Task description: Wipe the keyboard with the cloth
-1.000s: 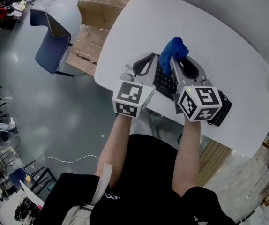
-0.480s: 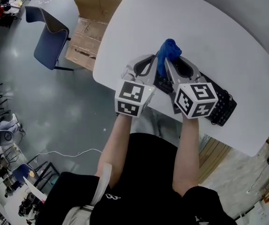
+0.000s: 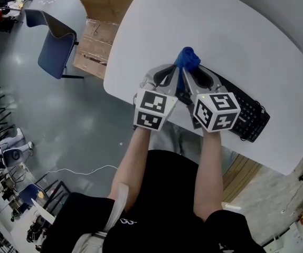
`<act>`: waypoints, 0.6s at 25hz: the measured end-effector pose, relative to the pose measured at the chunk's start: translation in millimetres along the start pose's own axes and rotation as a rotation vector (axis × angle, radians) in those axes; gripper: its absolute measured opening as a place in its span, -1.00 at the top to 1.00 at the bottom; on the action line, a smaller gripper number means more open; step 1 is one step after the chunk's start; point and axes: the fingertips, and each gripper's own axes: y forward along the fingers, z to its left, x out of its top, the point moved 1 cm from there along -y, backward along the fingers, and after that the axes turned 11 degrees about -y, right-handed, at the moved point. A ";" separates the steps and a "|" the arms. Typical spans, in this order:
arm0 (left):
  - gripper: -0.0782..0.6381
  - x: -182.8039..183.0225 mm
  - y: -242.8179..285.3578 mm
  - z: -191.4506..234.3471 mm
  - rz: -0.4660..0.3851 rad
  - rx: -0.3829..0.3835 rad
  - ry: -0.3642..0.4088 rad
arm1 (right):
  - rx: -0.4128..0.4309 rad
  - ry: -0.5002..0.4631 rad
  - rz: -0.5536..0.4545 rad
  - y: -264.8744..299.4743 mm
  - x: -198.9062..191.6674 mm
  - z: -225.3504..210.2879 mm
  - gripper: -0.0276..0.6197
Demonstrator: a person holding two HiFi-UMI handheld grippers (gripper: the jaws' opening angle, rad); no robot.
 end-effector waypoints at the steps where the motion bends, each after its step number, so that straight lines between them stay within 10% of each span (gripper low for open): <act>1: 0.79 -2.5 2.7 0.8 0.014 0.001 0.005 | -0.005 0.003 0.006 1.6 -1.8 -1.1 0.64; 15: 0.79 -25.3 24.8 -9.1 0.121 -0.012 0.065 | -0.083 0.059 0.059 -0.7 -26.1 -18.8 0.64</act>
